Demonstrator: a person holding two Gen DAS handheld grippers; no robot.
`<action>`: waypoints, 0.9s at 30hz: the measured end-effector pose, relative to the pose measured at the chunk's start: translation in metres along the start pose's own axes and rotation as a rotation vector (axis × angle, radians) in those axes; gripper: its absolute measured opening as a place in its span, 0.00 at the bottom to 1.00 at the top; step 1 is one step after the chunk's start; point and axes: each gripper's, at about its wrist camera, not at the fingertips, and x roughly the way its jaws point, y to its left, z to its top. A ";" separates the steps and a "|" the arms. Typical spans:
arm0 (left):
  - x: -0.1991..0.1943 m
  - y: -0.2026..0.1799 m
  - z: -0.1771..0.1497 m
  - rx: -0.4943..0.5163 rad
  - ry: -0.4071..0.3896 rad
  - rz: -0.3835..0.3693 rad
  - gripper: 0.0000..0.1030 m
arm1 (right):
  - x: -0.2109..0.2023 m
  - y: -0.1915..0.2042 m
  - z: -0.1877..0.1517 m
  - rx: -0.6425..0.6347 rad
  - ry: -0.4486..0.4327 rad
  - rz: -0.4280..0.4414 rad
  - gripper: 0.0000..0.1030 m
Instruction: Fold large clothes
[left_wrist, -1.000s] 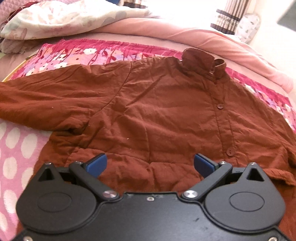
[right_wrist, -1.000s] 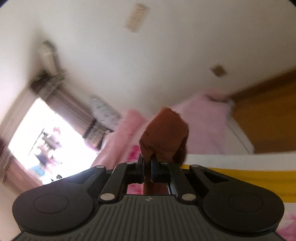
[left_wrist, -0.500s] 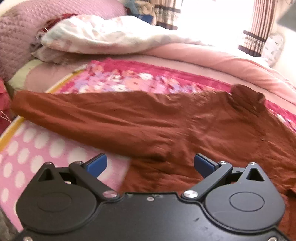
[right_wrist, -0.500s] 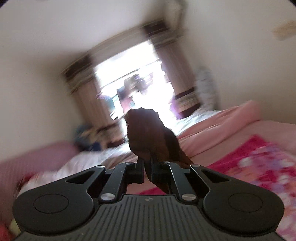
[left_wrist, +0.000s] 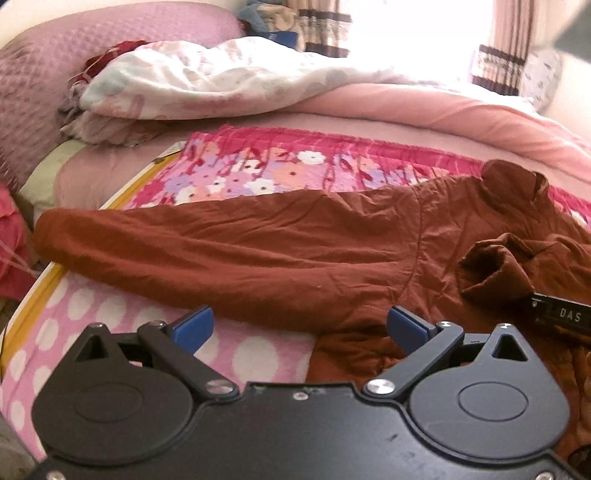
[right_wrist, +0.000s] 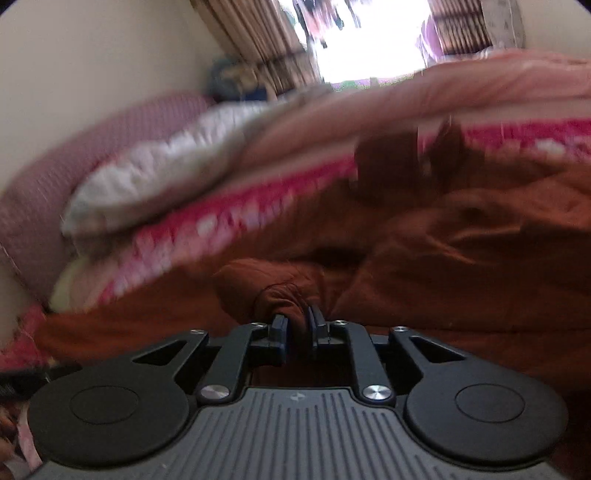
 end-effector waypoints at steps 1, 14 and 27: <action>0.002 -0.004 0.003 0.015 0.000 -0.009 1.00 | -0.002 -0.001 0.001 -0.013 0.021 -0.008 0.22; 0.016 -0.098 0.050 0.211 -0.069 -0.092 1.00 | -0.163 -0.116 0.031 0.009 -0.122 -0.107 0.73; 0.084 -0.146 0.037 0.163 0.131 -0.139 1.00 | -0.156 -0.235 0.049 0.034 -0.067 -0.245 0.68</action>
